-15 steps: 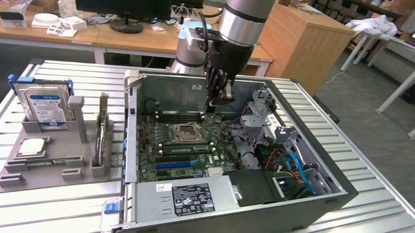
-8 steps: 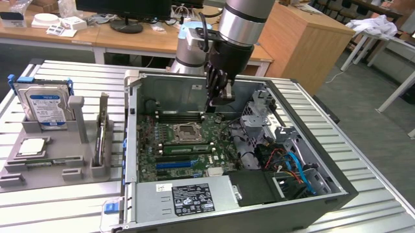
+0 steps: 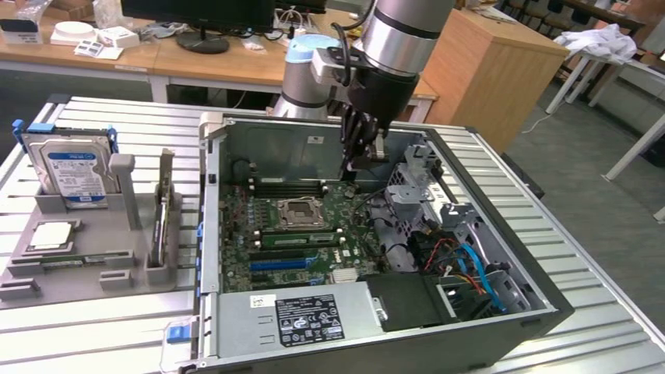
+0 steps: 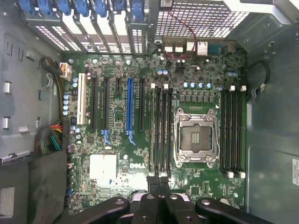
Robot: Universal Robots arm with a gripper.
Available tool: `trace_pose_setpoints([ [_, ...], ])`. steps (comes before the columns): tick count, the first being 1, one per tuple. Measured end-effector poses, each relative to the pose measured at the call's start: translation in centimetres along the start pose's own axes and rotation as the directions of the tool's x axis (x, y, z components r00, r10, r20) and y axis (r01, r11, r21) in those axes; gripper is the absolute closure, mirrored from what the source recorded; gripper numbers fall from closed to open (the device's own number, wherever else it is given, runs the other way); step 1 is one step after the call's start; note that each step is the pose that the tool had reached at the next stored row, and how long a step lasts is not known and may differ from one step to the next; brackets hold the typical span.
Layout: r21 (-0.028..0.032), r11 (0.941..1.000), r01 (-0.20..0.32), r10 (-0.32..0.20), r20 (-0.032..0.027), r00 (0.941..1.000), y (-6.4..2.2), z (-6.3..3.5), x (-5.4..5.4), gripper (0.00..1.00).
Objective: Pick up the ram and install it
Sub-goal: 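Press down the ram until it locks into place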
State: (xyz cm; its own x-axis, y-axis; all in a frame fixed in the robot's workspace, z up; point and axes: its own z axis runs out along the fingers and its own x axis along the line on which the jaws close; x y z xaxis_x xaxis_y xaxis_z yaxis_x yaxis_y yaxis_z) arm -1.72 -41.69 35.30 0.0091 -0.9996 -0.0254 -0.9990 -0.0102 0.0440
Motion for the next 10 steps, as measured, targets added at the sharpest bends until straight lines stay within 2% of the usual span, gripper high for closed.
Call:
trace_pose_setpoints([
  [6,0.004,1.0,0.009,-0.009,-0.0004,1.0,-0.29,-0.01,0.0,0.89],
  [10,0.0046,0.9999,0.013,-0.013,-0.0006,0.9999,-0.48,-0.02,0.0,0.89],
])
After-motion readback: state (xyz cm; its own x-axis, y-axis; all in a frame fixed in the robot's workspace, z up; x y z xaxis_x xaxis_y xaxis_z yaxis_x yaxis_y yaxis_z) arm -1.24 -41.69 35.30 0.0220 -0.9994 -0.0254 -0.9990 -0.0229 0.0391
